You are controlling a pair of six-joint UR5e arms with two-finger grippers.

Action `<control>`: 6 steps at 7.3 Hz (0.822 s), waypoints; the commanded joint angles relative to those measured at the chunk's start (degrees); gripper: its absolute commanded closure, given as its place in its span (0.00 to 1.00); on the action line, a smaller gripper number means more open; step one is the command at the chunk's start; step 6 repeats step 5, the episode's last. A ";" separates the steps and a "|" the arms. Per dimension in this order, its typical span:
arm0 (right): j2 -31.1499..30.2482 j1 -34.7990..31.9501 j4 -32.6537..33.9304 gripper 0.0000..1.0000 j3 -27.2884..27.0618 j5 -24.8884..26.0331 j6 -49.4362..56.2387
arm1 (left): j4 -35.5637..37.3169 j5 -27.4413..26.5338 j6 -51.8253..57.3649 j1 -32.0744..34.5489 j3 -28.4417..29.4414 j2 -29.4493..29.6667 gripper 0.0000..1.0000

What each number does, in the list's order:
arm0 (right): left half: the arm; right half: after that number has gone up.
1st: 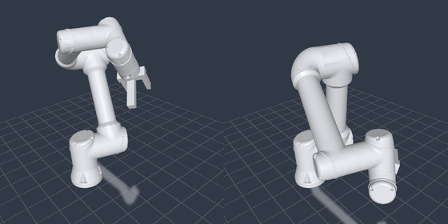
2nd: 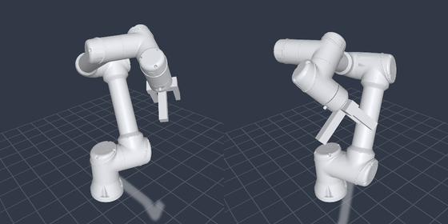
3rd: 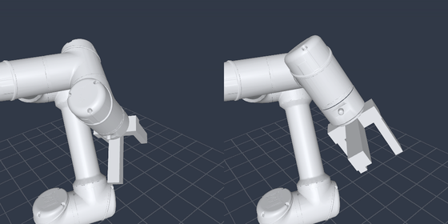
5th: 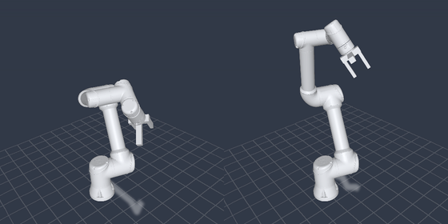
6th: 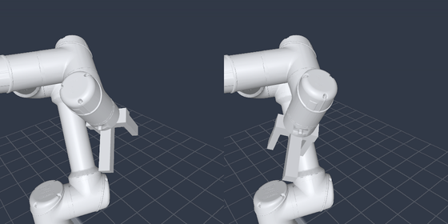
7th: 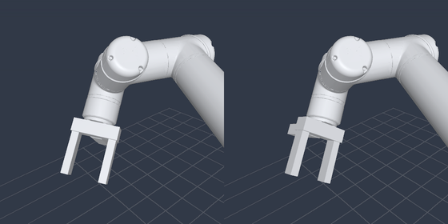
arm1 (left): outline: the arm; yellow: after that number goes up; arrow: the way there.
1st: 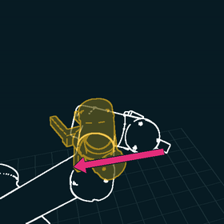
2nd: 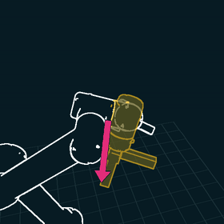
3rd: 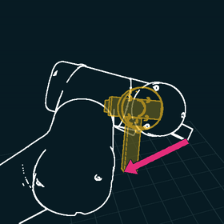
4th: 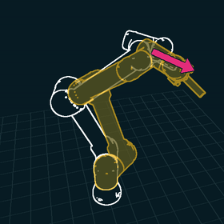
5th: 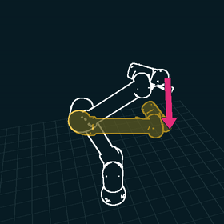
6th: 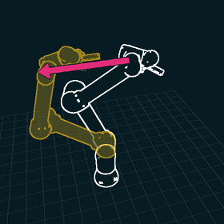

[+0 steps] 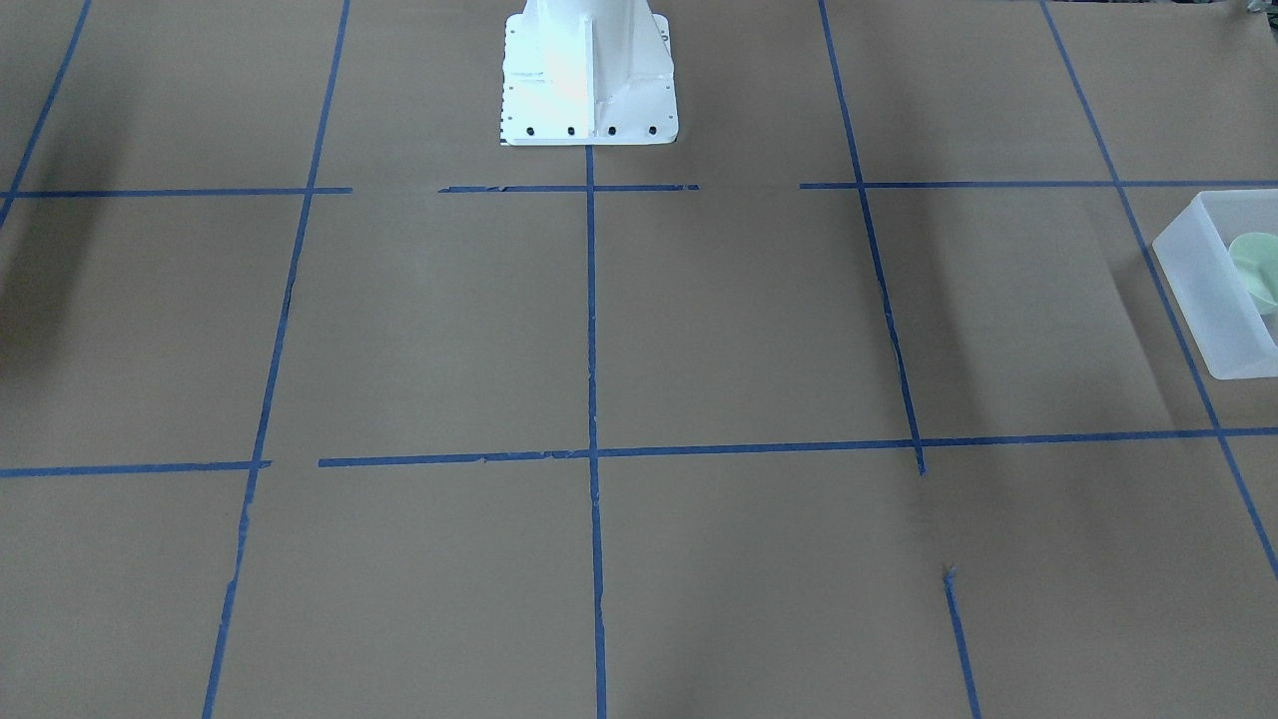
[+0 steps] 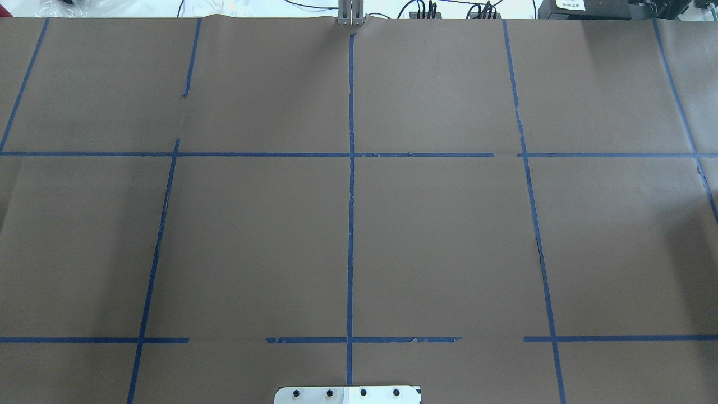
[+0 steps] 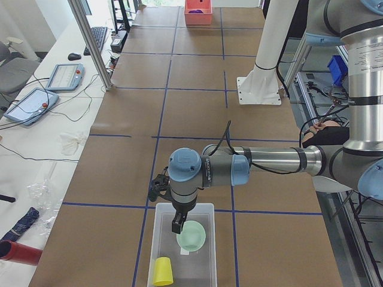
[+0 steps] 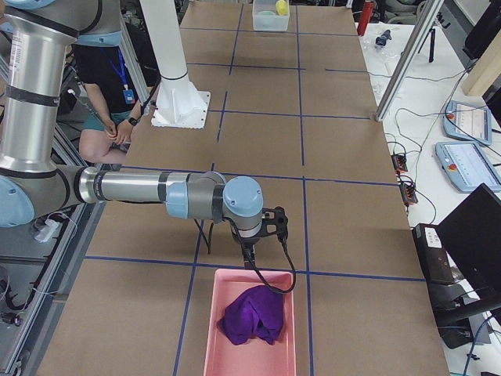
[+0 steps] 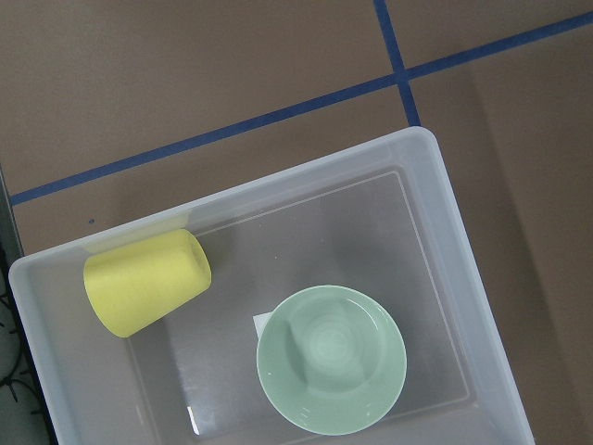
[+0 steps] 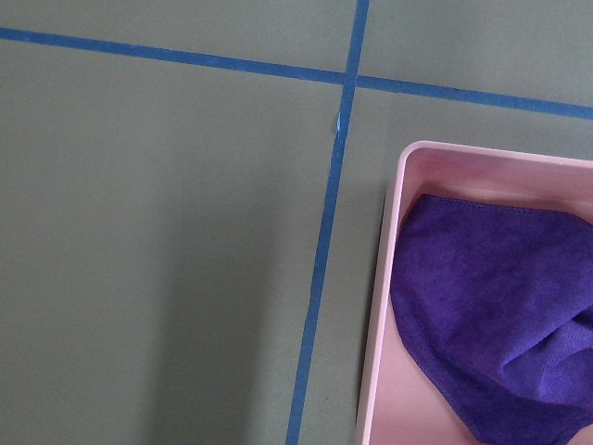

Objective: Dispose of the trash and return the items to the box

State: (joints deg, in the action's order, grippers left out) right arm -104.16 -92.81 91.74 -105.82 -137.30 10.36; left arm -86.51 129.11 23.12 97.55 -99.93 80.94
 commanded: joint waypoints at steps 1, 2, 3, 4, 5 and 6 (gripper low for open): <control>0.01 0.34 0.02 0.00 0.00 -0.07 0.01 | -0.06 0.00 0.00 0.01 -0.09 -0.08 0.00; 0.01 0.35 0.02 0.00 0.09 -0.07 0.01 | -0.06 0.09 0.00 0.01 0.00 -0.08 0.00; 0.01 0.52 0.02 0.00 0.18 0.02 -0.08 | -0.06 0.00 -0.09 0.01 0.09 0.44 0.00; -0.07 0.61 0.02 0.00 0.18 0.02 -0.08 | -0.15 0.00 -0.09 0.01 0.00 0.53 0.00; -0.07 0.61 0.02 0.00 0.18 0.02 0.01 | -0.15 0.09 -0.09 0.01 0.09 0.53 0.00; -0.07 0.61 0.02 0.00 0.18 0.02 0.01 | -0.15 0.09 -0.09 0.01 0.09 0.53 0.00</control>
